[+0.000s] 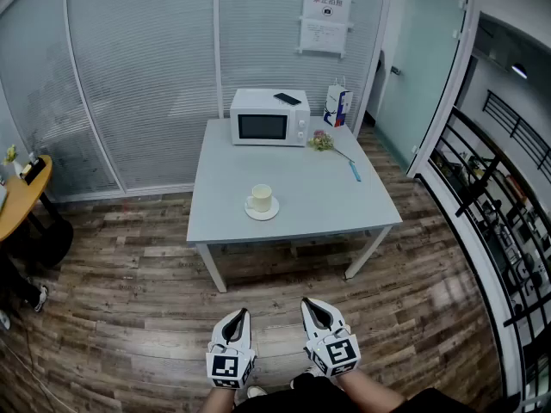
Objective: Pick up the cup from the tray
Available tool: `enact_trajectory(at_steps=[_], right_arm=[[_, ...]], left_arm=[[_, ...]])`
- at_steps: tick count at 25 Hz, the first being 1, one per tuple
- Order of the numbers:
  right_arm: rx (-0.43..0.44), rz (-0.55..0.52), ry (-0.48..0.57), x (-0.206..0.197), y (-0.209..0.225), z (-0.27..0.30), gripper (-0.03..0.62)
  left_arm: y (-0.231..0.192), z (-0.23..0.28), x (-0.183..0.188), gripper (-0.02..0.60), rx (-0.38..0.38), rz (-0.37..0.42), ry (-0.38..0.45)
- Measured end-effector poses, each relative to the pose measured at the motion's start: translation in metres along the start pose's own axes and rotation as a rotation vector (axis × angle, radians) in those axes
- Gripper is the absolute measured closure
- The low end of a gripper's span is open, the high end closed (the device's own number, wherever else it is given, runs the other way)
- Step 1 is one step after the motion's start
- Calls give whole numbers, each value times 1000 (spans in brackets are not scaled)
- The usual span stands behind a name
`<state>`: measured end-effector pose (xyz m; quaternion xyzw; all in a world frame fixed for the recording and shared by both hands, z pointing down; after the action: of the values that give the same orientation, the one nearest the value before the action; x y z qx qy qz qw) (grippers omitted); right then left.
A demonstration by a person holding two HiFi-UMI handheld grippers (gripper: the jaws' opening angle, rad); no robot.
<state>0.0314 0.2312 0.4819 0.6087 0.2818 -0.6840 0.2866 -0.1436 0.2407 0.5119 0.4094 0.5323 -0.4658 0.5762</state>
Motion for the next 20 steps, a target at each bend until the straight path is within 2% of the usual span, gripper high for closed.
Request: enact_trajectory(at_steps=[11,20], right_arm=[[-6,3,6,0,0,-9,589],[10,34,69,4,40,-13,589]], left_arm=[[8,1,-1,577,-5,4,-11],[35,38,5,577,1,13,-23]])
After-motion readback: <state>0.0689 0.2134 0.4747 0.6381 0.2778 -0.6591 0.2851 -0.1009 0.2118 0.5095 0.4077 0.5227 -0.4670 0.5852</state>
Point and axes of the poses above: the fingertips, and each gripper's own axes: z forward along the fingers, y to its right, x out of its top, the point moved 4 cm from there along -z, backward along the fingers, and after that the axes turned 13 degrees about x, right-handed, at the moved point
